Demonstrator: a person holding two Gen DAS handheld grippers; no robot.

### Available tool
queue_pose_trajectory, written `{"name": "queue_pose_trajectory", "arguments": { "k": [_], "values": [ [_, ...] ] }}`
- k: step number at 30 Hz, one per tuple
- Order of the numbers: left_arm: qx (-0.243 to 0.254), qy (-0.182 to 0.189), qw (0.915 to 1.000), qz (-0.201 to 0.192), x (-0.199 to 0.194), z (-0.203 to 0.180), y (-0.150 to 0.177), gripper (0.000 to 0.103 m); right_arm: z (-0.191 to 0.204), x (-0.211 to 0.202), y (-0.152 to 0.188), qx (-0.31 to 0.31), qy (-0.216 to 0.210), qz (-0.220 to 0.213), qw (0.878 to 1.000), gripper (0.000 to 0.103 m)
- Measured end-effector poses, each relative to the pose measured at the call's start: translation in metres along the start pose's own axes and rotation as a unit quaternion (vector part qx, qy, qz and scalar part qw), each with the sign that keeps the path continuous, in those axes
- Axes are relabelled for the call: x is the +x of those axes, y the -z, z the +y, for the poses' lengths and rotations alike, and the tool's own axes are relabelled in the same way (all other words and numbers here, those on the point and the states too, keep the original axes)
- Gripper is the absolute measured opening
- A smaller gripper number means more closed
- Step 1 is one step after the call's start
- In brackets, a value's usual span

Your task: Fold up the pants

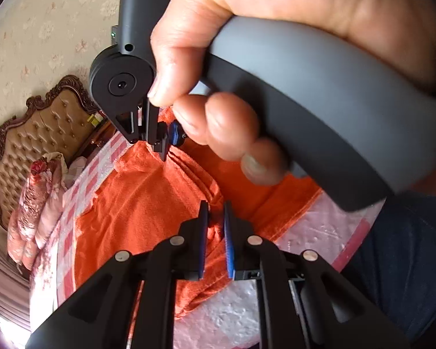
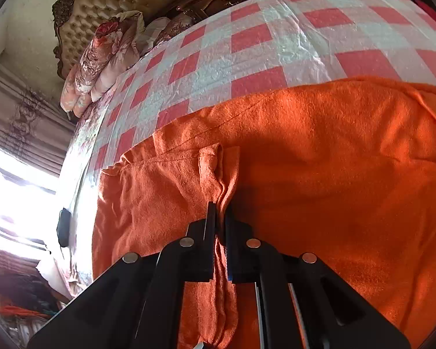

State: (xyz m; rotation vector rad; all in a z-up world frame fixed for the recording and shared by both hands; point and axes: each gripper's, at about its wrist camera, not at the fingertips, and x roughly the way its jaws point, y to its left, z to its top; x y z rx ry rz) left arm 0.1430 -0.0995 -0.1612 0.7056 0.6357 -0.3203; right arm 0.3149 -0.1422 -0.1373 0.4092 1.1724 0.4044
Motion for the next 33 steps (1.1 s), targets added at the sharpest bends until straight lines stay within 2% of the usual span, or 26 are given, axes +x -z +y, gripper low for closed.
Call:
{"name": "queue_pose_trajectory", "arguments": {
  "k": [3, 5, 7, 9, 10, 12, 13, 14, 15, 16, 18, 19, 22, 23, 24, 25, 26, 27, 30, 31, 33],
  "values": [
    [-0.011, 0.002, 0.9999, -0.004, -0.001, 0.004, 0.000, 0.022, 0.006, 0.001, 0.000, -0.018, 0.017, -0.004, 1.000, 0.008],
    [-0.027, 0.016, 0.9994, -0.011, -0.005, 0.011, 0.001, 0.034, 0.008, 0.000, 0.000, -0.025, 0.024, -0.006, 0.999, 0.015],
    [-0.043, 0.027, 0.9982, -0.032, -0.020, 0.022, 0.004, 0.066, 0.010, -0.012, -0.001, -0.027, 0.041, -0.025, 0.998, 0.016],
    [-0.085, 0.039, 0.9944, -0.050, -0.043, 0.042, 0.013, 0.070, 0.012, -0.028, 0.002, -0.038, 0.060, -0.050, 0.996, 0.016],
    [-0.107, 0.037, 0.9920, -0.056, -0.053, 0.055, 0.019, 0.070, 0.016, -0.043, 0.007, -0.052, 0.091, -0.069, 0.992, 0.016],
    [-0.180, 0.007, 0.9813, -0.067, -0.076, 0.096, 0.040, 0.074, 0.030, -0.064, 0.020, -0.086, 0.123, -0.095, 0.984, 0.016],
    [-0.217, 0.000, 0.9738, -0.067, -0.082, 0.115, 0.050, 0.074, 0.037, -0.068, 0.028, -0.101, 0.121, -0.098, 0.983, 0.016],
    [-0.270, -0.008, 0.9612, -0.056, -0.083, 0.140, 0.064, 0.073, 0.043, -0.070, 0.037, -0.113, 0.115, -0.096, 0.982, 0.016],
    [-0.319, -0.012, 0.9471, -0.034, -0.079, 0.165, 0.079, 0.060, 0.053, -0.067, 0.050, -0.125, 0.100, -0.088, 0.983, 0.016],
    [-0.354, -0.010, 0.9353, -0.011, -0.071, 0.184, 0.092, 0.030, 0.059, -0.062, 0.058, -0.132, 0.092, -0.080, 0.984, 0.016],
    [-0.400, 0.008, 0.9161, 0.025, -0.054, 0.213, 0.116, 0.011, 0.069, -0.051, 0.075, -0.146, 0.084, -0.065, 0.983, 0.016],
    [-0.409, 0.010, 0.9122, 0.026, -0.052, 0.220, 0.123, 0.009, 0.075, -0.042, 0.084, -0.159, 0.086, -0.053, 0.982, 0.016],
    [-0.431, 0.065, 0.8998, 0.024, -0.043, 0.226, 0.133, 0.006, 0.075, -0.026, 0.097, -0.171, 0.114, -0.032, 0.978, 0.016],
    [-0.432, 0.076, 0.8980, 0.028, -0.039, 0.224, 0.135, 0.006, 0.072, -0.023, 0.099, -0.169, 0.124, -0.028, 0.977, 0.016],
    [-0.425, 0.087, 0.9000, 0.040, -0.029, 0.217, 0.137, 0.006, 0.065, -0.020, 0.100, -0.165, 0.134, -0.019, 0.977, 0.014],
    [-0.418, 0.082, 0.9029, 0.057, -0.020, 0.211, 0.140, 0.006, 0.061, -0.020, 0.101, -0.163, 0.130, -0.021, 0.978, 0.009],
    [-0.417, 0.076, 0.9024, 0.075, -0.011, 0.207, 0.146, 0.006, 0.059, -0.021, 0.102, -0.165, 0.132, -0.022, 0.977, 0.008],
    [-0.422, 0.074, 0.9014, 0.065, -0.009, 0.206, 0.150, 0.006, 0.059, -0.022, 0.104, -0.168, 0.133, -0.021, 0.976, 0.008],
    [-0.425, 0.048, 0.9009, 0.071, -0.014, 0.212, 0.154, 0.006, 0.061, -0.020, 0.106, -0.178, 0.137, -0.021, 0.974, 0.008],
    [-0.423, 0.052, 0.9027, 0.061, -0.016, 0.213, 0.153, 0.006, 0.062, -0.020, 0.106, -0.181, 0.139, -0.022, 0.973, 0.008],
    [-0.402, 0.055, 0.9130, 0.040, -0.020, 0.212, 0.140, 0.006, 0.064, -0.019, 0.107, -0.190, 0.147, -0.023, 0.970, 0.008]
  ]
}}
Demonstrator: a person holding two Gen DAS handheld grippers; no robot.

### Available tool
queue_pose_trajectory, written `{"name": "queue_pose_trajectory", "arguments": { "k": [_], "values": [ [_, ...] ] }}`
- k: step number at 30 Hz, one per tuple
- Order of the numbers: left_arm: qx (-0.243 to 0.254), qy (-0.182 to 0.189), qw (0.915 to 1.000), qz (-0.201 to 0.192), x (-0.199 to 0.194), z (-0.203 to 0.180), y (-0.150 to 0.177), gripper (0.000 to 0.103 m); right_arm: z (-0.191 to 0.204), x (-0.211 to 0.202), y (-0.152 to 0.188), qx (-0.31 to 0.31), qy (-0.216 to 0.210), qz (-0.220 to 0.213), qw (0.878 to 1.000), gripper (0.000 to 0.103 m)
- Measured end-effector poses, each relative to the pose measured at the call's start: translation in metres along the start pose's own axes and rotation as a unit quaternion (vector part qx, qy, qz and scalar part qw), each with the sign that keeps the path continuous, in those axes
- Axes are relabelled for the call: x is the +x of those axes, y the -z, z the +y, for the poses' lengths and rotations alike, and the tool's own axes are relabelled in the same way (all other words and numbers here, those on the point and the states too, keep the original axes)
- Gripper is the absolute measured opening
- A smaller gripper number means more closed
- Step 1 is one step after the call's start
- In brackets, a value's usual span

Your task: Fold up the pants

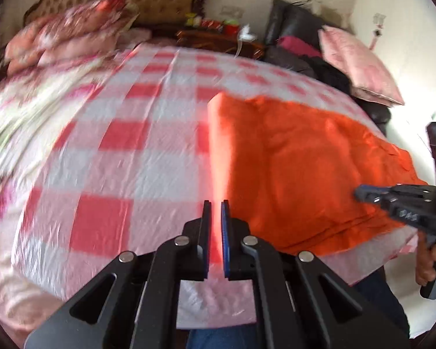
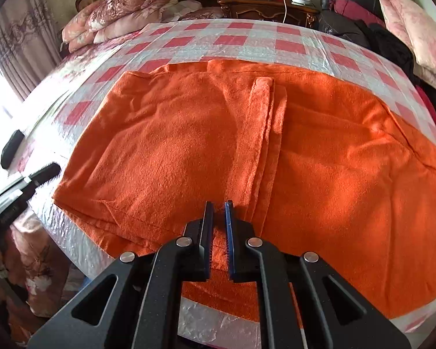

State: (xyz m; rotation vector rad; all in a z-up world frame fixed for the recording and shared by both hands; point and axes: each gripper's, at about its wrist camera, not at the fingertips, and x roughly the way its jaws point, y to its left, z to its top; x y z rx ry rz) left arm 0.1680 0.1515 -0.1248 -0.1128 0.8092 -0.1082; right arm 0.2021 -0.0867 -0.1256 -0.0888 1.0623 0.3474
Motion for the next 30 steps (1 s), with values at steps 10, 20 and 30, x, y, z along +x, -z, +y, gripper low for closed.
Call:
{"name": "queue_pose_trajectory", "arguments": {
  "k": [10, 20, 30],
  "values": [
    [-0.009, -0.003, 0.9999, -0.005, 0.026, 0.000, -0.034, 0.001, 0.002, -0.002, 0.004, -0.012, 0.002, -0.005, 1.000, 0.008],
    [-0.017, -0.034, 0.9989, 0.026, 0.068, 0.021, -0.061, 0.002, -0.003, -0.002, 0.005, 0.001, -0.014, 0.001, 1.000, 0.008],
    [0.015, -0.017, 0.9995, 0.020, 0.093, 0.009, -0.105, 0.003, -0.001, -0.003, 0.002, -0.003, -0.012, 0.010, 1.000, 0.008]
  ]
}}
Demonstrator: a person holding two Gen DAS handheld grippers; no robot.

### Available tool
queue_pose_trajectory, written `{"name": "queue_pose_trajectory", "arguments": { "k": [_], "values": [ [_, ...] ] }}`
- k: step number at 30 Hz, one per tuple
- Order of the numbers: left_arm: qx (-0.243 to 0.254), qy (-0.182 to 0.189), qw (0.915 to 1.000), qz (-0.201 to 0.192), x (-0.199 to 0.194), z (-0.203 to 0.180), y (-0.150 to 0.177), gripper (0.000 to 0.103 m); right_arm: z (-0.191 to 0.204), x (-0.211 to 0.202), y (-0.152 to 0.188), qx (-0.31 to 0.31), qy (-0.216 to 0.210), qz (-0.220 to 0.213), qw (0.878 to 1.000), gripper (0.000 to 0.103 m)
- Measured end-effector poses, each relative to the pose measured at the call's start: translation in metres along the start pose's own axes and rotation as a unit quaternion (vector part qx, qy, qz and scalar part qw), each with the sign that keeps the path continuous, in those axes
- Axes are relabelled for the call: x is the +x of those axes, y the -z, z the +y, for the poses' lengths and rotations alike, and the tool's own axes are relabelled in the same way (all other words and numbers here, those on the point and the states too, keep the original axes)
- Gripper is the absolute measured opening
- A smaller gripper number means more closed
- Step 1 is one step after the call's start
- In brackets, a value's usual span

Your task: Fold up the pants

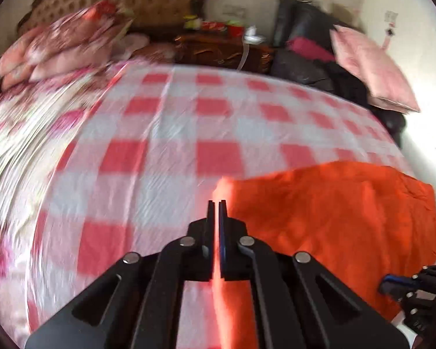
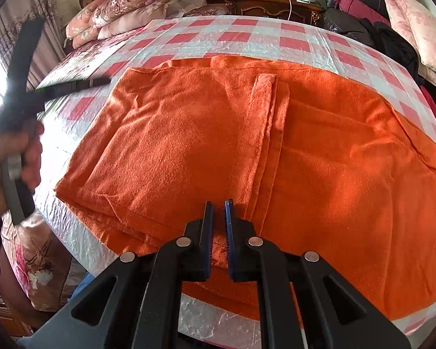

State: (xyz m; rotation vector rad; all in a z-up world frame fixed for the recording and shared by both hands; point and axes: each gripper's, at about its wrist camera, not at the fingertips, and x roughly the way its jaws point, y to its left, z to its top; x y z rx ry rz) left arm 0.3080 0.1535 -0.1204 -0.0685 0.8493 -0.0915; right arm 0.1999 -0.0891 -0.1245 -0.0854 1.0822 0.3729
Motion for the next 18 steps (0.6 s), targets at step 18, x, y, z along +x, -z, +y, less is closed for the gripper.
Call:
{"name": "queue_pose_trajectory", "arguments": {
  "k": [18],
  "values": [
    [-0.136, 0.060, 0.9886, 0.022, -0.055, 0.028, 0.071, 0.034, 0.010, 0.001, -0.001, -0.008, 0.031, 0.006, 0.999, 0.011]
  ]
}}
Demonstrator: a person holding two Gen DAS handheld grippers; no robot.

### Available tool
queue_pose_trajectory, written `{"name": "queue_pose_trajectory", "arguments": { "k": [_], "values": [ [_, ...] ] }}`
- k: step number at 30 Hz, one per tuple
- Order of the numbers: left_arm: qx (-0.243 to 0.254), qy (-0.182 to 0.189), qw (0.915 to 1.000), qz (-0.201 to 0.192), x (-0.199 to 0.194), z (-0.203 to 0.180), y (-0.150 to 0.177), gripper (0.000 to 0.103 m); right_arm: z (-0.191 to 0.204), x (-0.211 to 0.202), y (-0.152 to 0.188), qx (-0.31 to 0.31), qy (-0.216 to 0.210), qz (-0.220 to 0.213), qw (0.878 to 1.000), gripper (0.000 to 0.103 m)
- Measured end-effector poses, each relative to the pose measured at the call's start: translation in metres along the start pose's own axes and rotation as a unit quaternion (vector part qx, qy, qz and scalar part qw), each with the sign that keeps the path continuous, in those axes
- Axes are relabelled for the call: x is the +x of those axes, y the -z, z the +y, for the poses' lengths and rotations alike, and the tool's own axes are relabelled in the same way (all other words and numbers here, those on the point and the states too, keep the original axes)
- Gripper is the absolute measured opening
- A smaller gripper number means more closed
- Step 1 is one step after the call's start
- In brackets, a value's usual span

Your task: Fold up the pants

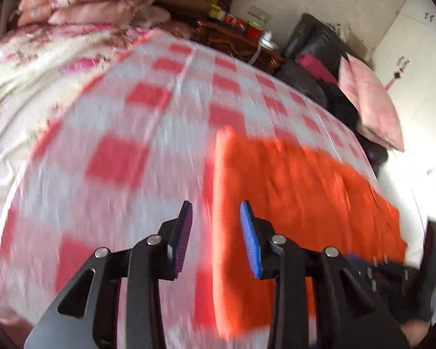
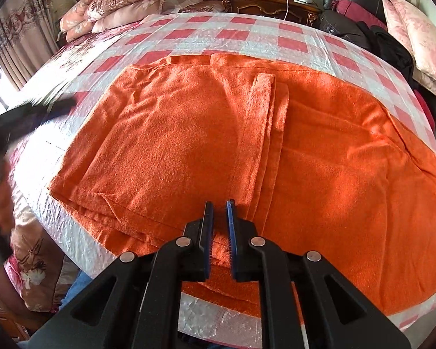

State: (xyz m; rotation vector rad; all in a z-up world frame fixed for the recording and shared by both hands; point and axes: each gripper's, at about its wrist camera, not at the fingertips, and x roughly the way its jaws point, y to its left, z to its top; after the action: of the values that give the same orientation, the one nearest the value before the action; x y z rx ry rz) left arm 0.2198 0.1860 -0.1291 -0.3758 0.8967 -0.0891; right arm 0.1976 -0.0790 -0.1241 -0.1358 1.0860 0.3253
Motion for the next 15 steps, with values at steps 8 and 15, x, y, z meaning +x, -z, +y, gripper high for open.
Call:
{"name": "queue_pose_trajectory", "arguments": {
  "k": [8, 15],
  "values": [
    [0.177, -0.121, 0.9767, -0.003, -0.017, -0.042, 0.077, 0.039, 0.002, -0.001, 0.003, -0.001, 0.009, -0.011, 1.000, 0.011],
    [0.064, -0.062, 0.9958, -0.017, -0.048, -0.013, 0.073, 0.040, -0.001, -0.003, 0.002, 0.009, -0.016, -0.003, 1.000, 0.024]
  ]
}}
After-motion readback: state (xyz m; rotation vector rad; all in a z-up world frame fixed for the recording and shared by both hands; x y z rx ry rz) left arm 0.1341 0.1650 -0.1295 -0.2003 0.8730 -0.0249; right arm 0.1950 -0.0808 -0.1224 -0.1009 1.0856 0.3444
